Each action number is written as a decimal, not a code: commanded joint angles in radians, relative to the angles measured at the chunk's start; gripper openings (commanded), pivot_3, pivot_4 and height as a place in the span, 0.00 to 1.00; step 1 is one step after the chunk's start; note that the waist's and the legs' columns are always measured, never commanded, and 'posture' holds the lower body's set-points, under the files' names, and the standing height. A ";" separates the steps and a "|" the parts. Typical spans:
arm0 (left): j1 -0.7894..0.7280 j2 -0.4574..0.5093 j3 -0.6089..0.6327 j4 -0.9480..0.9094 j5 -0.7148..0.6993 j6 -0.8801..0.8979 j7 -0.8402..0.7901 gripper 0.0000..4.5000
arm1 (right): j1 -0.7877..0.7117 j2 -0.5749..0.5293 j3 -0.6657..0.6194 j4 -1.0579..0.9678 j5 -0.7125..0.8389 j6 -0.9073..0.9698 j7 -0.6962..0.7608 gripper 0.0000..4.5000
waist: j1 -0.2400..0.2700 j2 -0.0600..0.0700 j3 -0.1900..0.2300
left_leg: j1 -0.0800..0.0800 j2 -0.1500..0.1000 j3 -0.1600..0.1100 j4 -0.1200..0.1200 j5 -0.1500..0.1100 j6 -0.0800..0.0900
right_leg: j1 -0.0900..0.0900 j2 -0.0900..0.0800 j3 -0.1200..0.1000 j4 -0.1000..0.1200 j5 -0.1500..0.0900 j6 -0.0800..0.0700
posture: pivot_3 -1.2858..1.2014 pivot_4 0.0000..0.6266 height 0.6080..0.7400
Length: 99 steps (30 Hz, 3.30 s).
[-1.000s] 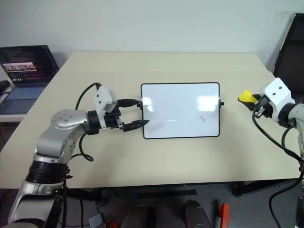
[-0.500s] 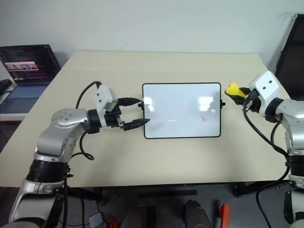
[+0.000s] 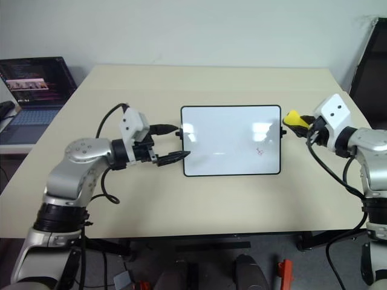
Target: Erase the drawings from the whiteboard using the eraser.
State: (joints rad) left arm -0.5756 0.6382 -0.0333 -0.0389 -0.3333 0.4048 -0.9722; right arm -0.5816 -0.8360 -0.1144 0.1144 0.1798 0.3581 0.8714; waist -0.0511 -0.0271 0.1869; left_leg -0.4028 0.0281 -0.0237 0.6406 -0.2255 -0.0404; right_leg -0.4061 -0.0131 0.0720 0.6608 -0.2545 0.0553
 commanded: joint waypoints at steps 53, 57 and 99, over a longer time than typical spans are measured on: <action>-0.023 0.092 0.005 -0.212 -0.014 0.117 -0.002 1.00 | -0.073 0.166 0.306 0.399 -0.319 -0.380 -0.122 0.22 | -0.008 -0.002 -0.001 | 0.006 0.000 0.000 0.005 0.002 0.002 | 0.006 0.001 0.001 0.002 0.004 0.000 | 0.52 0.24 1.00; -0.026 0.091 0.004 -0.211 -0.015 0.118 -0.001 1.00 | -0.061 0.164 0.326 0.409 -0.336 -0.393 -0.116 0.22 | -0.007 -0.004 -0.002 | 0.020 0.000 0.000 0.007 0.004 0.004 | 0.021 -0.001 0.001 -0.002 0.004 -0.003 | 0.52 0.24 1.00; -0.054 -0.094 -0.137 -0.159 0.026 0.053 0.031 1.00 | -0.064 0.002 -0.235 0.010 0.139 0.207 -0.163 0.22 | 0.008 -0.001 0.005 | -0.003 0.000 -0.002 0.001 0.002 0.002 | -0.001 -0.001 -0.002 -0.003 0.005 0.001 | 0.52 0.24 1.00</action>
State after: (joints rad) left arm -0.6066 0.5608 -0.1446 -0.1880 -0.3203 0.4846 -0.9526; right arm -0.6693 -0.8225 -0.3190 0.0756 0.3357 0.5243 0.7537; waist -0.0434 -0.0282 0.1919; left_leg -0.4057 0.0275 -0.0259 0.6412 -0.2239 -0.0387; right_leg -0.4063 -0.0139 0.0696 0.6581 -0.2504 0.0543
